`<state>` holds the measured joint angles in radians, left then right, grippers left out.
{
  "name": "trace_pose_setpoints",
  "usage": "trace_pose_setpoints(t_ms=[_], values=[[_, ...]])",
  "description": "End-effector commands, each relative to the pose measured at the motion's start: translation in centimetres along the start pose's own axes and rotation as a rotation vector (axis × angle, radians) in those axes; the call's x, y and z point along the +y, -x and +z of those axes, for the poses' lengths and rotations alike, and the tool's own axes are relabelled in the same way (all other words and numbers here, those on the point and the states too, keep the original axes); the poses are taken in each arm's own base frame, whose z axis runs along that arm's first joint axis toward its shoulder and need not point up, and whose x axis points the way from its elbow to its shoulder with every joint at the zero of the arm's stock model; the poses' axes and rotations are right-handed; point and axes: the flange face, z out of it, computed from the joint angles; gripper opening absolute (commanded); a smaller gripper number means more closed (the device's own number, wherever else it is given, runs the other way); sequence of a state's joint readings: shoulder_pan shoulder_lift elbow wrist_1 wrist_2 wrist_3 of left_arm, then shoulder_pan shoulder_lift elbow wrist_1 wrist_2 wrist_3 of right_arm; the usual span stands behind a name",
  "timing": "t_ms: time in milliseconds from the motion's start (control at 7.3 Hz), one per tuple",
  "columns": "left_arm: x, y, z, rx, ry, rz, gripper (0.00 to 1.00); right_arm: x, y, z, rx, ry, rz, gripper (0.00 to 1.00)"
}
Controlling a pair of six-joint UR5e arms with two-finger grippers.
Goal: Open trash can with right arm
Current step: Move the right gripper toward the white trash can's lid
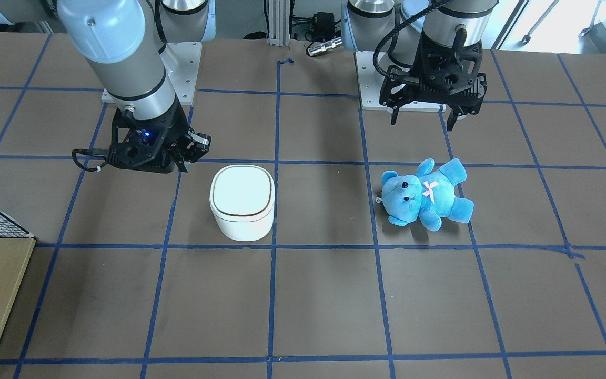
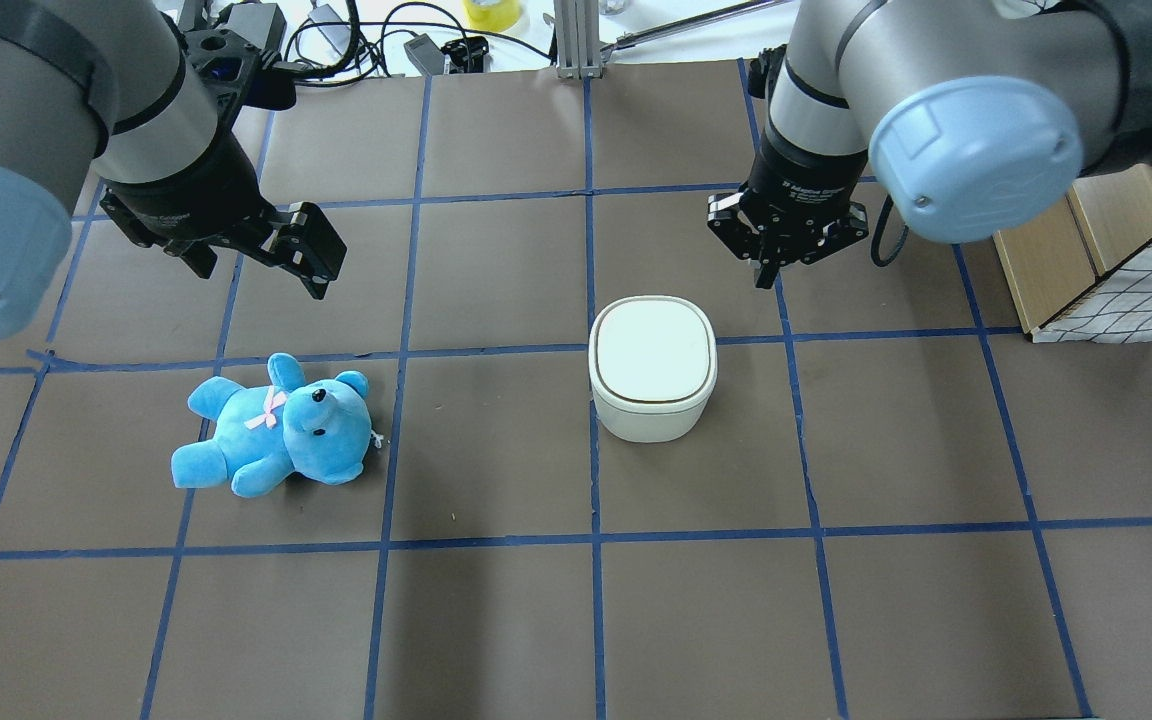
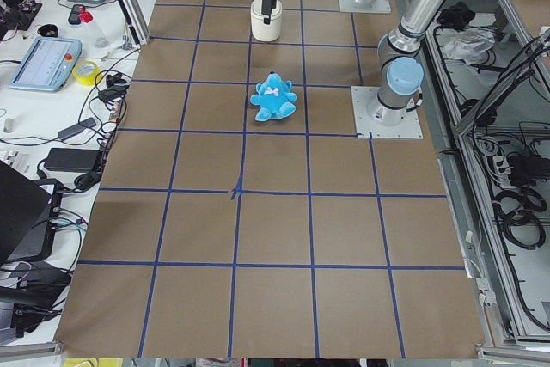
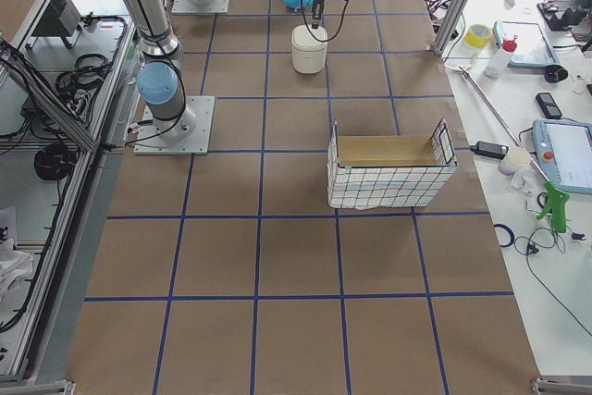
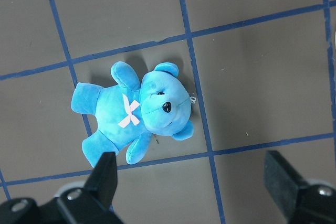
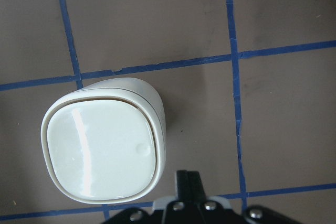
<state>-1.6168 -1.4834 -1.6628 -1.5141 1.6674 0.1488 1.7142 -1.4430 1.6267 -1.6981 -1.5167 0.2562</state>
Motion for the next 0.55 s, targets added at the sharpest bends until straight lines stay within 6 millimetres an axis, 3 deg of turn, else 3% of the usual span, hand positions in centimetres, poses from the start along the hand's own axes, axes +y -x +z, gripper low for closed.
trace_pose_setpoints(t_ms=[0, 274, 411], values=[[0.0, 0.0, 0.0, 0.0, 0.0, 0.0, 1.0, -0.4, 1.7, 3.7, -0.041, 0.007, -0.017, 0.0], [0.0, 0.0, 0.0, 0.0, 0.0, 0.0, 1.0, 0.1, 1.3, 7.3, -0.044, 0.008, -0.017, 0.0], [0.0, 0.0, 0.0, 0.0, 0.0, 0.0, 1.0, 0.4, 1.3, 7.9, -0.043, 0.018, -0.017, 0.0]])
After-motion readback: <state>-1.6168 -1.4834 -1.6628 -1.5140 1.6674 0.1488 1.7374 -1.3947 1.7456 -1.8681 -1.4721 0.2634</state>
